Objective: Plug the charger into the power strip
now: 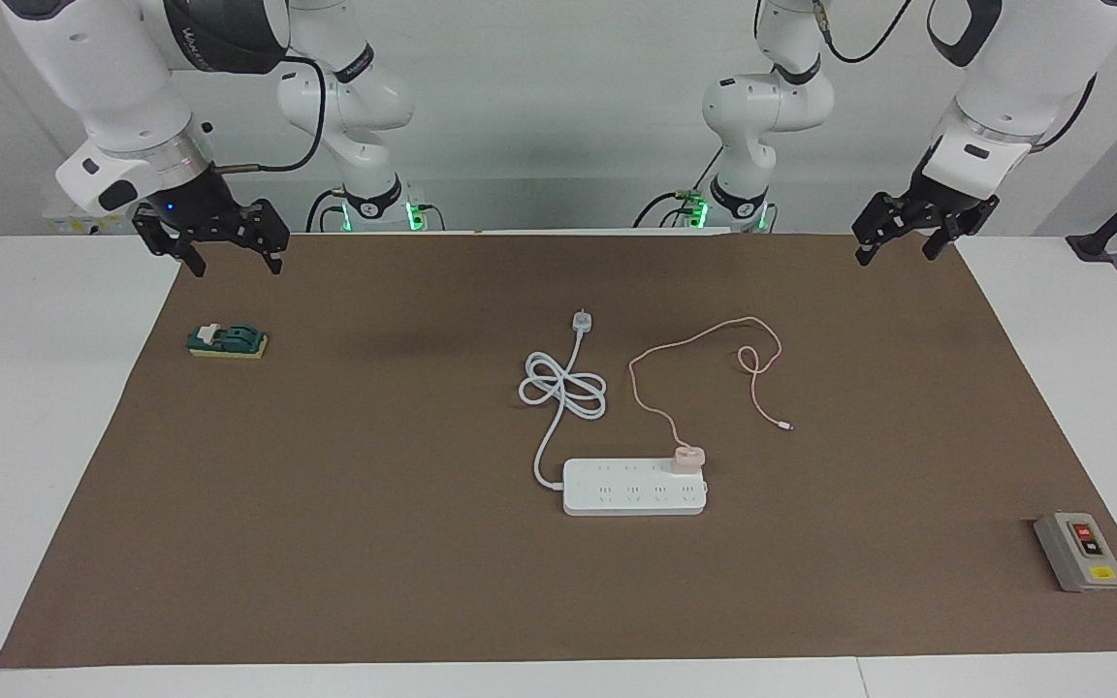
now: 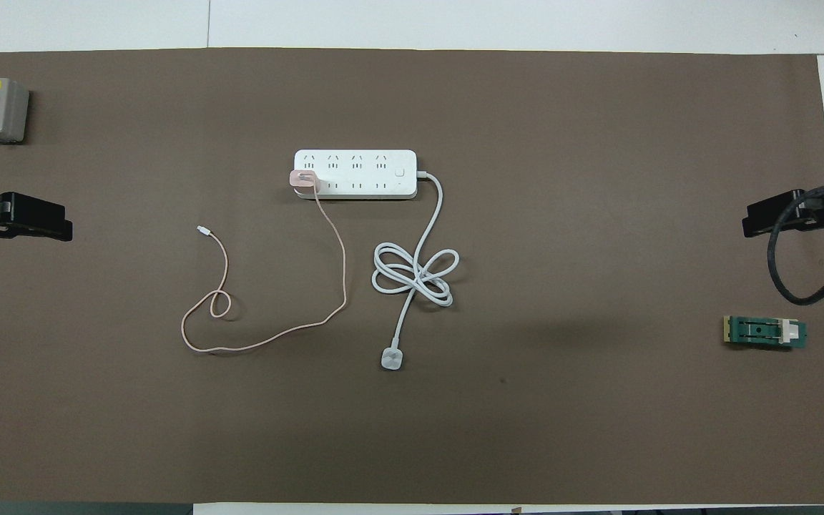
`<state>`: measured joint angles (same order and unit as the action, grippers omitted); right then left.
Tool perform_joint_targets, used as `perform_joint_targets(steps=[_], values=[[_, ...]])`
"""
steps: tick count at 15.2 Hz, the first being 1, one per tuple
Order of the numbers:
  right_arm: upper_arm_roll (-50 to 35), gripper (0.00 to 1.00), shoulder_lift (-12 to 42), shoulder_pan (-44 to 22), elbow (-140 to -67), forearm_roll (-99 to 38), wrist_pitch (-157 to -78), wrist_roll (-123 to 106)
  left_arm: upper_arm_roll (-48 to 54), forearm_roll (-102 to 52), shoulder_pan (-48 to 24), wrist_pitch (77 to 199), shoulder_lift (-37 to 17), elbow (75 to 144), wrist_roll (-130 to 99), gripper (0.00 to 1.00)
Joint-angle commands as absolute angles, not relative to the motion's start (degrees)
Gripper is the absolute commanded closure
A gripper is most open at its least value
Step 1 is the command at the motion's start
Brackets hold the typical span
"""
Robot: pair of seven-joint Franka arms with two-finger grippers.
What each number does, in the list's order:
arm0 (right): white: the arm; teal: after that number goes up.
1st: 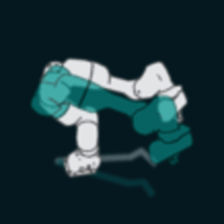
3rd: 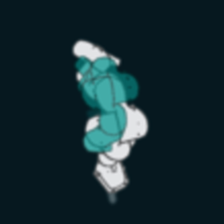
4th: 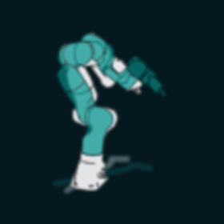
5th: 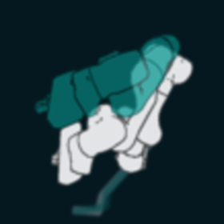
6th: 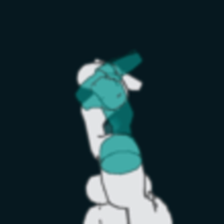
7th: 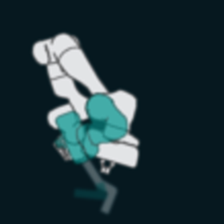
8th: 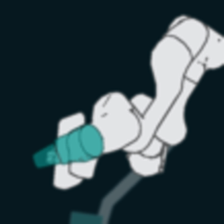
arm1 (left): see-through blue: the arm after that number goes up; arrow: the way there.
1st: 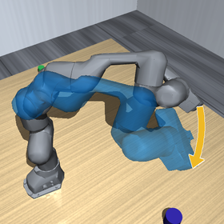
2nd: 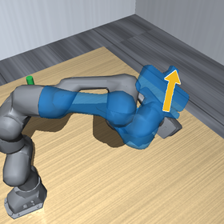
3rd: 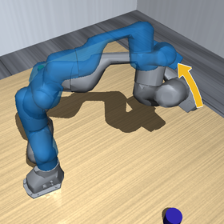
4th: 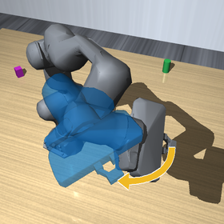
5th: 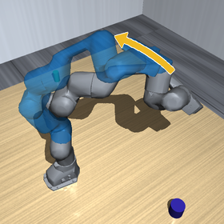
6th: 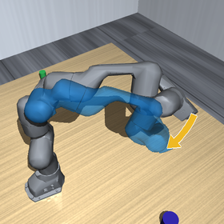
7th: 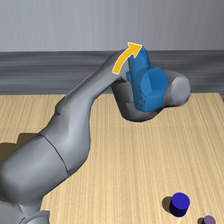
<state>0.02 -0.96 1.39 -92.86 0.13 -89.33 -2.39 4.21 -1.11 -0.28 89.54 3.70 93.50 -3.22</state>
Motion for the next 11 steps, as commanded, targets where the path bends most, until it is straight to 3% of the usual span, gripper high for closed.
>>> perform_joint_targets(steps=[1, 11], values=[[-0.4, 0.0, -2.0, 2.1, -93.9, -0.9, -89.5, -2.0, 3.4, -1.3, -1.0, 89.0, 5.4, 95.0, -1.2, 0.0], [-0.4, 0.0, -2.0, 2.1, -93.7, -0.9, -89.6, -2.0, 3.4, -1.3, -1.0, 89.3, 5.7, 95.1, -0.1, 0.0]])
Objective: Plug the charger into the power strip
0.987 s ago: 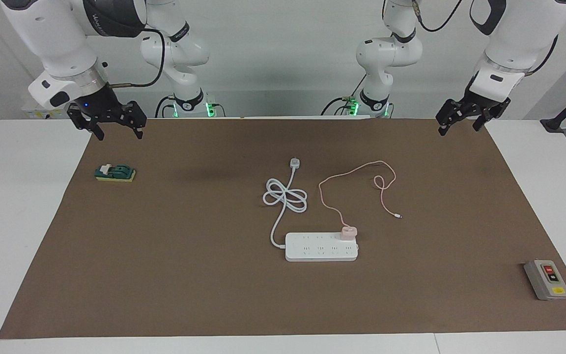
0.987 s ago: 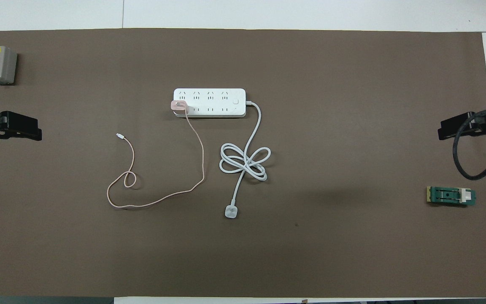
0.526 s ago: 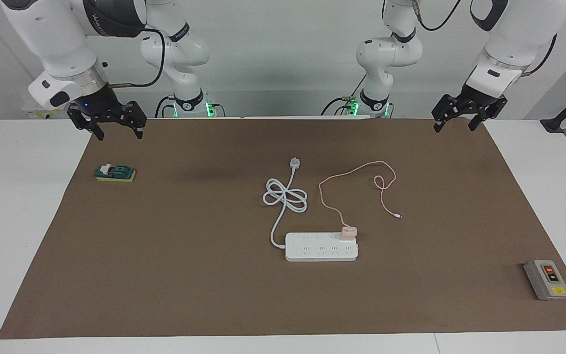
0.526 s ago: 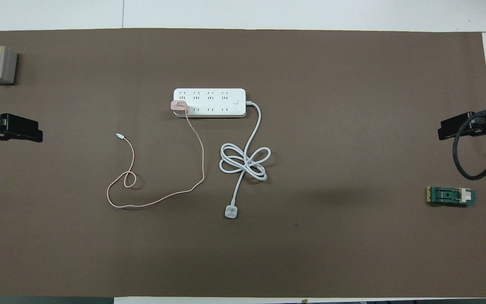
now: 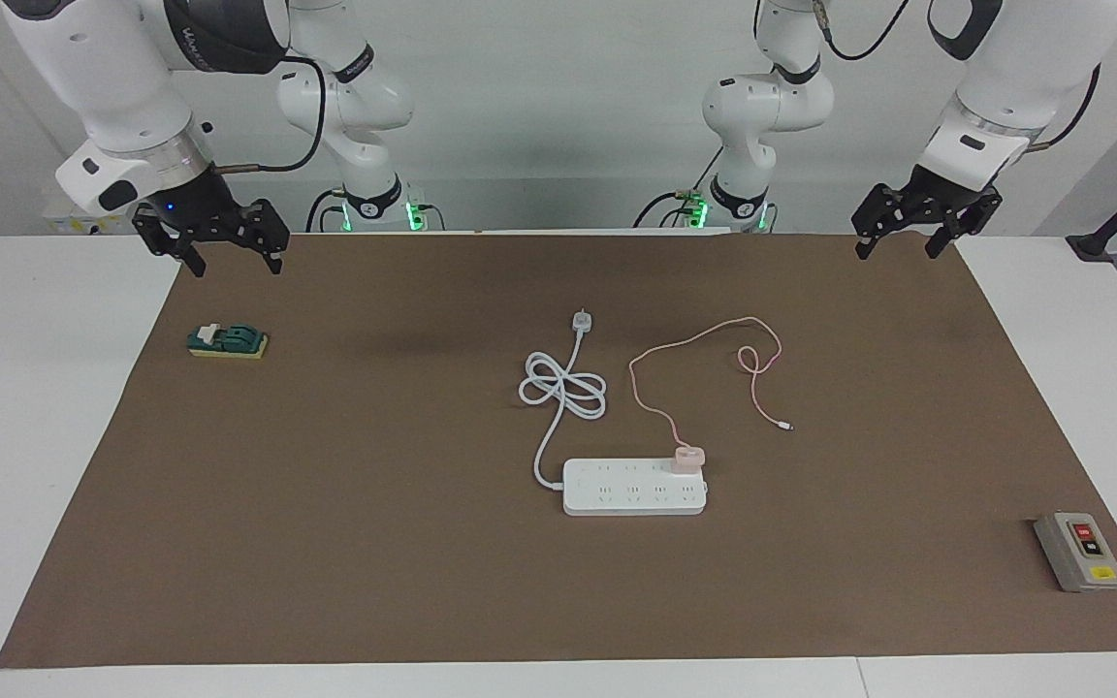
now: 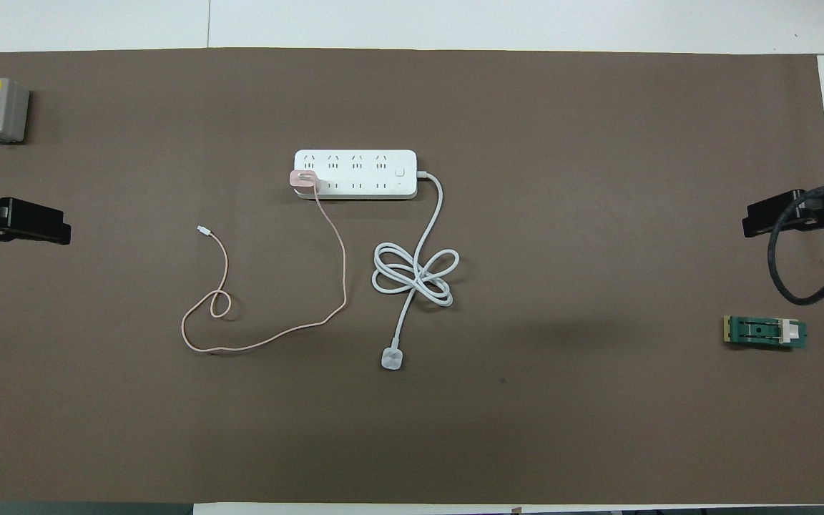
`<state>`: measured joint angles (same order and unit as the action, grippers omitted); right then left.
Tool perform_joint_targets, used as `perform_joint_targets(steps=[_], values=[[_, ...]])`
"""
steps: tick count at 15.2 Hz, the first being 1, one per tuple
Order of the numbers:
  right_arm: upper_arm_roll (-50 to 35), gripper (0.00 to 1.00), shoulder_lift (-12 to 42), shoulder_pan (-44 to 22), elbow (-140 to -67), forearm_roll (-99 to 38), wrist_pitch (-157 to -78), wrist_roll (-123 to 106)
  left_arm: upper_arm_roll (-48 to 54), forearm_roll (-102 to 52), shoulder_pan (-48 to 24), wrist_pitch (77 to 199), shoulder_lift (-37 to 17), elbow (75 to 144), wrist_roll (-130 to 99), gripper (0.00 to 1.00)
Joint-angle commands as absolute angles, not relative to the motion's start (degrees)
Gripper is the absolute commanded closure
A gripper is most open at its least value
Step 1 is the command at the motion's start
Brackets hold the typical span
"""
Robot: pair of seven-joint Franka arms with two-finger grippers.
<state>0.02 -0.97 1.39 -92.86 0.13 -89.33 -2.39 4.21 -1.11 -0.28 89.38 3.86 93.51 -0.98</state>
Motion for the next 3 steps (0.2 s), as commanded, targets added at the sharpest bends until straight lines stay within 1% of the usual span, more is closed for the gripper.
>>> perform_joint_targets(steps=[1, 3], values=[[-0.4, 0.0, -2.0, 2.1, -93.5, -0.9, -89.6, -2.0, 3.4, -1.3, -0.9, 89.4, 5.7, 95.2, 0.0, 0.0], [-0.4, 0.0, -2.0, 2.1, -93.6, -0.9, -89.6, -2.0, 3.4, -1.3, -0.8, 89.3, 5.7, 95.2, 0.2, 0.0]])
